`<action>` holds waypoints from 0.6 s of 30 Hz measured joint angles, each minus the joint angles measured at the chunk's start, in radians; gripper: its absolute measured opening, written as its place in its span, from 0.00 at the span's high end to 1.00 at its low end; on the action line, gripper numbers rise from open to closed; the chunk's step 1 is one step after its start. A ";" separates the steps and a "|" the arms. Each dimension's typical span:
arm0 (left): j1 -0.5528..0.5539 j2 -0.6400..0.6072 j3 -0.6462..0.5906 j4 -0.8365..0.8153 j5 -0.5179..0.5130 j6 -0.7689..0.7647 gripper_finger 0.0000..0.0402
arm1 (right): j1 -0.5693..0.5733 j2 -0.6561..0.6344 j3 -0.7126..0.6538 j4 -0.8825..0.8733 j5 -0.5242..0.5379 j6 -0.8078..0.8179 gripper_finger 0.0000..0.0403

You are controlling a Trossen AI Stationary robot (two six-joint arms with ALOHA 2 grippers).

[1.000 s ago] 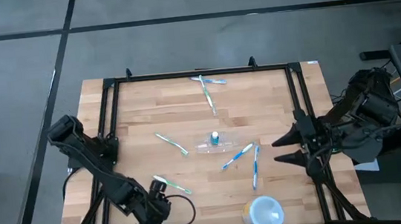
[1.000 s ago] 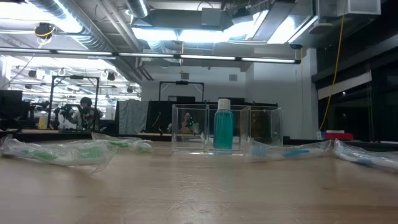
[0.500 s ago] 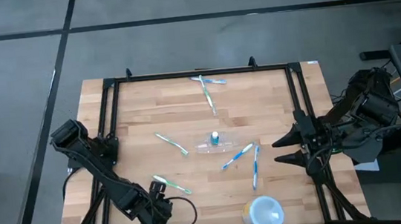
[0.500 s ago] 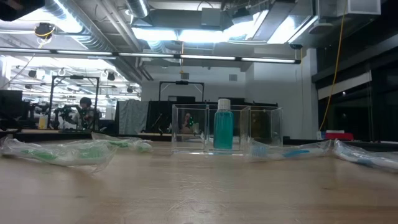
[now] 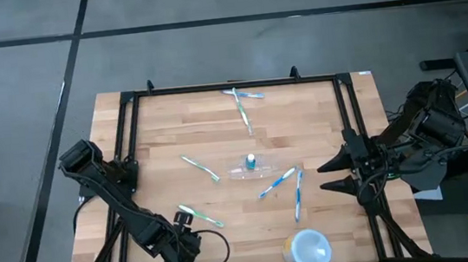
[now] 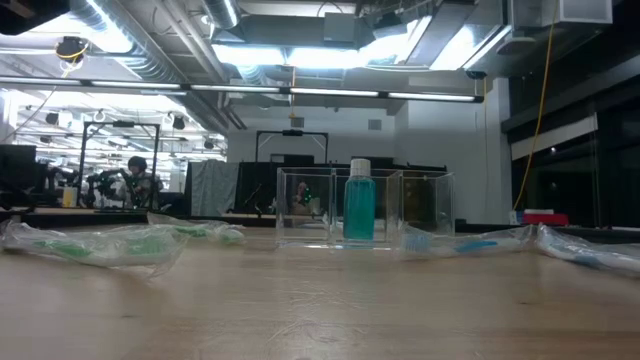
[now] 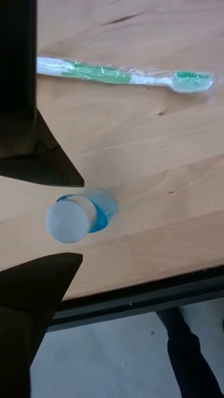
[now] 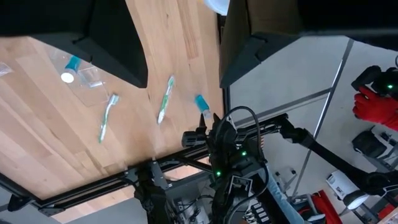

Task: Pick & Place toothbrushing station
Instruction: Put the blue mouthwash into the transparent organizer

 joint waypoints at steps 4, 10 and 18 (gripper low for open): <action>0.000 0.000 0.000 0.001 -0.001 -0.002 0.56 | 0.000 0.000 0.000 0.000 0.003 0.002 0.50; 0.000 0.000 0.000 0.002 -0.010 -0.017 0.56 | 0.000 0.000 0.000 0.000 0.003 0.002 0.50; 0.000 0.000 0.000 0.012 -0.024 -0.034 0.56 | 0.000 0.000 0.000 0.000 0.003 0.002 0.50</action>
